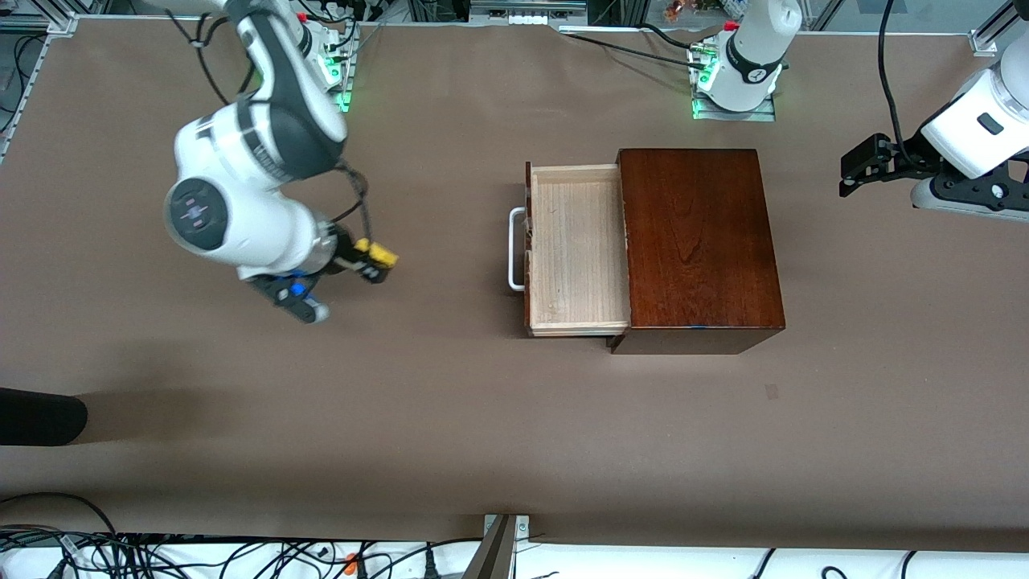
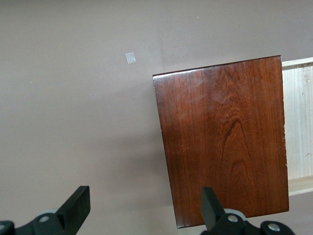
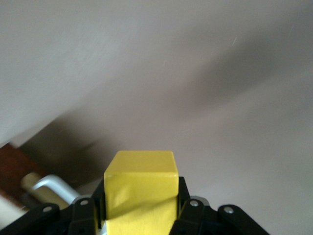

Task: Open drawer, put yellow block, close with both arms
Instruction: 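Carry the yellow cube with the right gripper over the open drawer, then lower the cube into the drawer and open the right gripper, then push the drawer shut with the left gripper while the right gripper retreats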

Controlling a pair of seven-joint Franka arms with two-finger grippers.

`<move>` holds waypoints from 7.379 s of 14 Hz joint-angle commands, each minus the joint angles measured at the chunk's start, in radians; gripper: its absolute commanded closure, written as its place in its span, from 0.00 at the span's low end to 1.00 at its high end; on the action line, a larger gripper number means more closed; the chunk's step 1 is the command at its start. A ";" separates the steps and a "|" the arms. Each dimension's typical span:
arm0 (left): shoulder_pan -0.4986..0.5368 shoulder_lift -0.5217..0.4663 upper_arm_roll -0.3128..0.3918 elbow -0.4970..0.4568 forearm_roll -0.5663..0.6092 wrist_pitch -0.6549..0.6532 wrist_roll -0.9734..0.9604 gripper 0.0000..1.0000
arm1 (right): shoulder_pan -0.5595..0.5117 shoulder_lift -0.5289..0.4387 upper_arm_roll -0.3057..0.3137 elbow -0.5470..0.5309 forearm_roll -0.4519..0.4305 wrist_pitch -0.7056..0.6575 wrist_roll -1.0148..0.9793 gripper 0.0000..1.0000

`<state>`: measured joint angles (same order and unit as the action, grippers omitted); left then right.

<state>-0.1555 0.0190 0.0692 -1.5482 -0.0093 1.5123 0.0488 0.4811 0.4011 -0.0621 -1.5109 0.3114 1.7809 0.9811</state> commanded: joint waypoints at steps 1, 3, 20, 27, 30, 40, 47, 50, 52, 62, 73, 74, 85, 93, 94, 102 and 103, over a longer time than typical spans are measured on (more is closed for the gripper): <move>0.005 -0.022 0.003 -0.015 -0.028 -0.001 0.013 0.00 | 0.109 0.018 0.004 0.104 0.020 -0.026 0.254 0.88; 0.005 -0.021 0.003 -0.015 -0.029 -0.001 0.013 0.00 | 0.190 0.022 0.007 0.116 0.020 0.003 0.442 0.88; 0.005 -0.018 0.001 -0.013 -0.029 -0.001 0.013 0.00 | 0.473 0.260 0.004 0.117 -0.090 0.365 0.981 0.86; 0.005 -0.016 0.000 -0.013 -0.029 -0.001 0.011 0.00 | 0.481 0.275 -0.004 0.121 -0.107 0.362 0.988 0.00; 0.005 -0.016 -0.002 -0.010 -0.029 -0.003 0.011 0.00 | 0.468 0.272 -0.016 0.225 -0.112 0.272 0.982 0.00; -0.032 0.009 -0.020 0.023 -0.047 -0.003 -0.014 0.00 | 0.260 0.130 -0.120 0.330 -0.100 -0.110 0.301 0.00; -0.047 0.070 -0.227 0.049 -0.037 0.009 -0.003 0.00 | -0.021 0.123 -0.136 0.290 -0.026 -0.173 -0.246 0.00; -0.065 0.125 -0.351 0.089 -0.037 0.049 -0.001 0.00 | -0.071 0.123 -0.224 0.244 -0.038 -0.195 -0.523 0.00; -0.100 0.227 -0.409 0.158 -0.038 0.095 0.076 0.00 | -0.075 0.123 -0.307 0.238 -0.041 -0.210 -0.716 0.00; -0.467 0.542 -0.421 0.246 0.214 0.288 0.506 0.00 | -0.070 -0.123 -0.346 0.187 -0.268 -0.403 -1.102 0.00; -0.481 0.708 -0.405 0.241 0.359 0.379 0.579 0.00 | -0.492 -0.375 -0.001 -0.130 -0.377 -0.244 -1.243 0.00; -0.478 0.707 -0.402 0.241 0.359 0.378 0.579 0.00 | -0.510 -0.386 0.011 -0.135 -0.364 -0.221 -1.246 0.00; -0.464 0.677 -0.391 0.229 0.367 0.267 0.548 0.00 | -0.438 -0.374 -0.018 -0.109 -0.353 -0.218 -1.231 0.00; -0.460 0.648 -0.384 0.224 0.422 0.132 0.545 0.00 | -0.443 -0.369 -0.036 -0.111 -0.351 -0.232 -1.234 0.00; -0.458 0.648 -0.382 0.224 0.422 0.122 0.545 0.00 | -0.443 -0.369 -0.036 -0.111 -0.351 -0.233 -1.234 0.00; -0.385 0.618 -0.385 0.174 0.422 0.056 0.545 0.00 | -0.443 -0.369 -0.036 -0.112 -0.351 -0.235 -1.236 0.00; -0.381 0.618 -0.385 0.172 0.422 0.043 0.545 0.00 | -0.443 -0.369 -0.038 -0.112 -0.351 -0.235 -1.236 0.00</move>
<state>-0.5624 0.6893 -0.3214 -1.3172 0.3860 1.5889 0.5794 0.0423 0.0352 -0.0967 -1.6216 -0.0538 1.5538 -0.2483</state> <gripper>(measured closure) 0.000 0.000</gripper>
